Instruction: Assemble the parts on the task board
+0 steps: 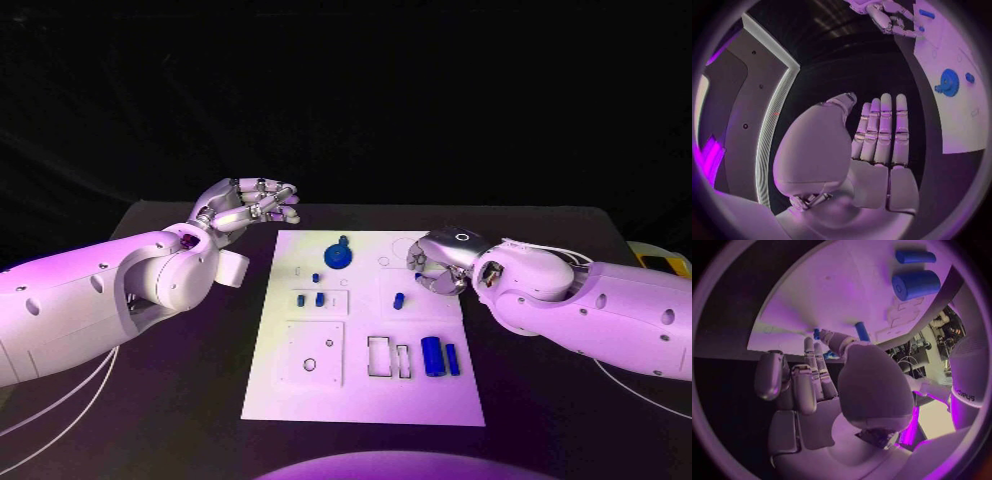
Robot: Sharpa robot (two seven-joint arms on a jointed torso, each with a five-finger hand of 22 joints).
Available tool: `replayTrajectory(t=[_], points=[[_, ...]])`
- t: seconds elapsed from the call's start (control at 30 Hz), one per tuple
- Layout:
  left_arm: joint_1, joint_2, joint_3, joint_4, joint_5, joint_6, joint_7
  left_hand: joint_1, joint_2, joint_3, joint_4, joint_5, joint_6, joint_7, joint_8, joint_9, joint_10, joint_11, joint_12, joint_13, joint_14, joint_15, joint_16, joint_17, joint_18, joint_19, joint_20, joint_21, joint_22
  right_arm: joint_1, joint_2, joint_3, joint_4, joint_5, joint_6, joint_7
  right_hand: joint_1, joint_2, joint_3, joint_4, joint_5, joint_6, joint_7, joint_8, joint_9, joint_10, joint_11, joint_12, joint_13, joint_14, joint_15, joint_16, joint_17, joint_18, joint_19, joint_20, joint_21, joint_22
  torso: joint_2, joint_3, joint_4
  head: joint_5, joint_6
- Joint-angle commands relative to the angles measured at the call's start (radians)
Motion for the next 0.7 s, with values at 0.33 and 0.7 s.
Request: replayTrajectory(t=[0.33,0.7], points=[[0.001,0.000,0.001,0.006,-0.024,0.003,0.004,0.017,0.002,-0.007,-0.002,0.003,0.002,0.007,-0.004,-0.001,-0.004,0.007,-0.007,-0.002,0.011,0.002,-0.008,0.003,0.012,0.012,-0.002,-0.007,-0.004,-0.013,0.012,0.000,-0.010,-0.009,0.011,-0.002,0.002,0.021,0.017,-0.006,-0.009,0.041,-0.010,0.003,0.002,0.047,-0.006,-0.005,-0.013,0.058,-0.011,0.012,0.038,-0.023,0.015,-0.002,0.027,0.054,0.000,-0.0002,-0.0002,0.004,-0.007],[0.001,-0.001,0.001,0.006,-0.025,0.002,-0.008,0.022,0.003,-0.007,-0.003,0.003,-0.001,0.010,-0.007,-0.002,-0.008,0.009,-0.011,-0.002,0.014,0.002,-0.014,0.006,0.012,0.016,-0.003,-0.011,-0.008,-0.018,0.013,0.000,-0.014,-0.016,0.024,-0.017,0.031,0.049,0.038,-0.040,-0.033,0.074,-0.023,0.017,0.010,0.091,-0.022,-0.003,-0.012,0.060,-0.025,0.016,0.046,-0.026,0.021,-0.016,0.042,0.069,-0.001,-0.0004,-0.0016,0.003,-0.010]])
